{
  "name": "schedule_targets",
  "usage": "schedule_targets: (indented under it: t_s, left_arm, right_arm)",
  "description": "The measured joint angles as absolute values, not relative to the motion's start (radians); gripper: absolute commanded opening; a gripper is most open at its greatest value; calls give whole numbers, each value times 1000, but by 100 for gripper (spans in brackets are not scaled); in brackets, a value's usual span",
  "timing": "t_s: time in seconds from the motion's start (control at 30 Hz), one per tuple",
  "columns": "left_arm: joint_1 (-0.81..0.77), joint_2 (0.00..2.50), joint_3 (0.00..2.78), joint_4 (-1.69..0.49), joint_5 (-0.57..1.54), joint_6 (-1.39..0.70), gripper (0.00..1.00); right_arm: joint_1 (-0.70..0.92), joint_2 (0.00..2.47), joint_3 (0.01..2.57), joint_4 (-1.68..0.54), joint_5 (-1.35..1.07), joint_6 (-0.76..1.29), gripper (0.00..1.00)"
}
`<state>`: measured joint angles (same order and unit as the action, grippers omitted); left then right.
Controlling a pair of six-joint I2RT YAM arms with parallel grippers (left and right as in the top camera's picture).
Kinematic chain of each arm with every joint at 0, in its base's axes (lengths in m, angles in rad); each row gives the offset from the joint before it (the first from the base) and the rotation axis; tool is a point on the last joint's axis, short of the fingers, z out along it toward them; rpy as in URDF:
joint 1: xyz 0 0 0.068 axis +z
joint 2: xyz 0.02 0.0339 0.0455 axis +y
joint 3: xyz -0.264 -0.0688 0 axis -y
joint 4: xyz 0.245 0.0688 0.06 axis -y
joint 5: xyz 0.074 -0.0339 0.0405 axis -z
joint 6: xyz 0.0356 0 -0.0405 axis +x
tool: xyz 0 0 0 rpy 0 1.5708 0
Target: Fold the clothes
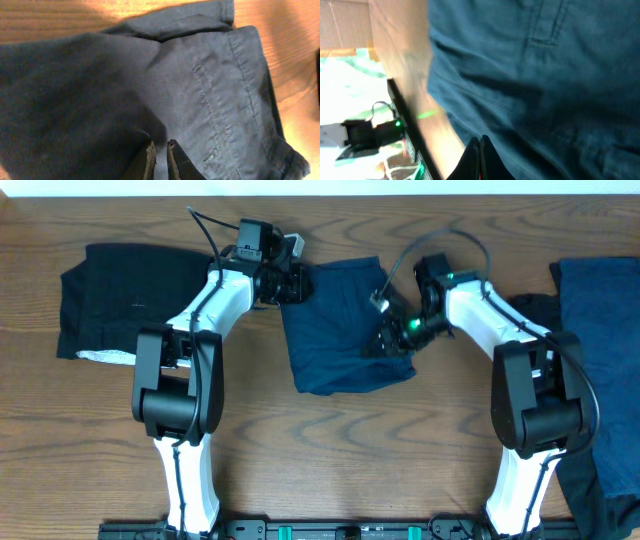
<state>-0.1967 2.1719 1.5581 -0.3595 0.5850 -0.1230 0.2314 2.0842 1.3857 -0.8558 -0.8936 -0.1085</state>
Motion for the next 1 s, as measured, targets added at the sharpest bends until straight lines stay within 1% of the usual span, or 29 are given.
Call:
schedule_targets:
  t_s: [0.1, 0.2, 0.47, 0.6, 0.83, 1.0]
  left_arm:
    - [-197, 2189, 1558, -355, 584, -123, 12]
    - [-197, 2212, 1558, -345, 584, -123, 12]
    - [-197, 2229, 1558, -337, 588, -154, 11]
    - [-196, 2193, 1558, -352, 590, -171, 11]
    - [-196, 2032, 1562, -381, 592, -184, 12]
    - [-192, 2044, 1568, -376, 578, -184, 11]
  right_arm:
    - [231, 2086, 1295, -728, -885, -62, 1]
    - [228, 2088, 1243, -670, -878, 7, 1]
    - [207, 2088, 1235, -666, -879, 99, 1]
    - [207, 2088, 1235, -677, -880, 115, 1]
    - [196, 2088, 1235, -703, -934, 113, 1]
    - [165, 2087, 1235, -751, -949, 79, 1]
